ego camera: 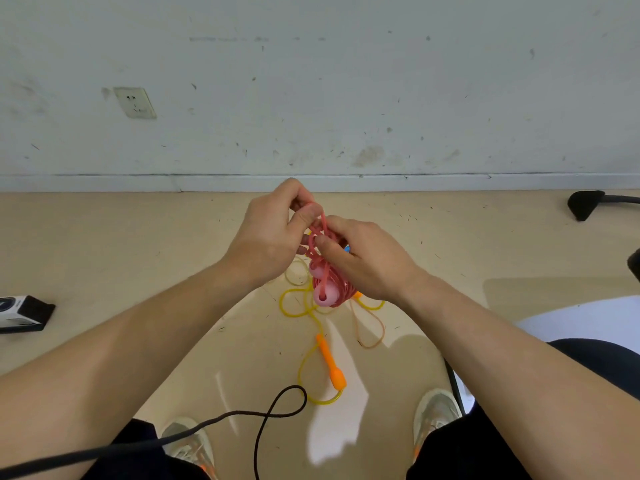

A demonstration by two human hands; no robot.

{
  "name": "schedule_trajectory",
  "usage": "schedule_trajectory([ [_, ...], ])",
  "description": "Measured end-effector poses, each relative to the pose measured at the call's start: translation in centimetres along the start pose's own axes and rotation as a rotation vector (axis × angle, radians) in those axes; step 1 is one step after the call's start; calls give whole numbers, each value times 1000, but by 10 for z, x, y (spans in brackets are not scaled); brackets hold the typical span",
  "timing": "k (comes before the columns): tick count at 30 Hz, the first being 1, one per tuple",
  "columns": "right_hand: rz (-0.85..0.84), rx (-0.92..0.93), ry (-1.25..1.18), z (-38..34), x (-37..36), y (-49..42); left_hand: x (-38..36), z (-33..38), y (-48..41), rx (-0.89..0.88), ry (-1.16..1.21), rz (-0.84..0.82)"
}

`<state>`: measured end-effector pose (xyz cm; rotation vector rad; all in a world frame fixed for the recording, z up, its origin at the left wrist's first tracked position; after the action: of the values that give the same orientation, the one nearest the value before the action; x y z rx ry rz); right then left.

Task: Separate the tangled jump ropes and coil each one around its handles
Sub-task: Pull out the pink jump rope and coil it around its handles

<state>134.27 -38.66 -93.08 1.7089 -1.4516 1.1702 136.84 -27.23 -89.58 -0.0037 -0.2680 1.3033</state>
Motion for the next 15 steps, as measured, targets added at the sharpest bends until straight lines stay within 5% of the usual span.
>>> schedule_trajectory([
  [5,66,-6,-64,2,5,1,-10,-4,0,52,24,-42],
  [10,41,-82,-459,2,-2,4,-6,-11,-4,96,87,-24],
  [15,119,-84,-493,3,2,5,3,-15,-7,89,99,49],
])
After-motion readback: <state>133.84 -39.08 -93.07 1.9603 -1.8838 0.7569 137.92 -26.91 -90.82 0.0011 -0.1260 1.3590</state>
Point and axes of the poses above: each hand's wrist, its own y-axis away from the middle knuckle, its own x-axis out of the back of the hand, z = x × y, the point moved 10 cm from there along -y, towards the middle knuckle, and after that the axes turned 12 degrees about y, right-handed, at the moved point
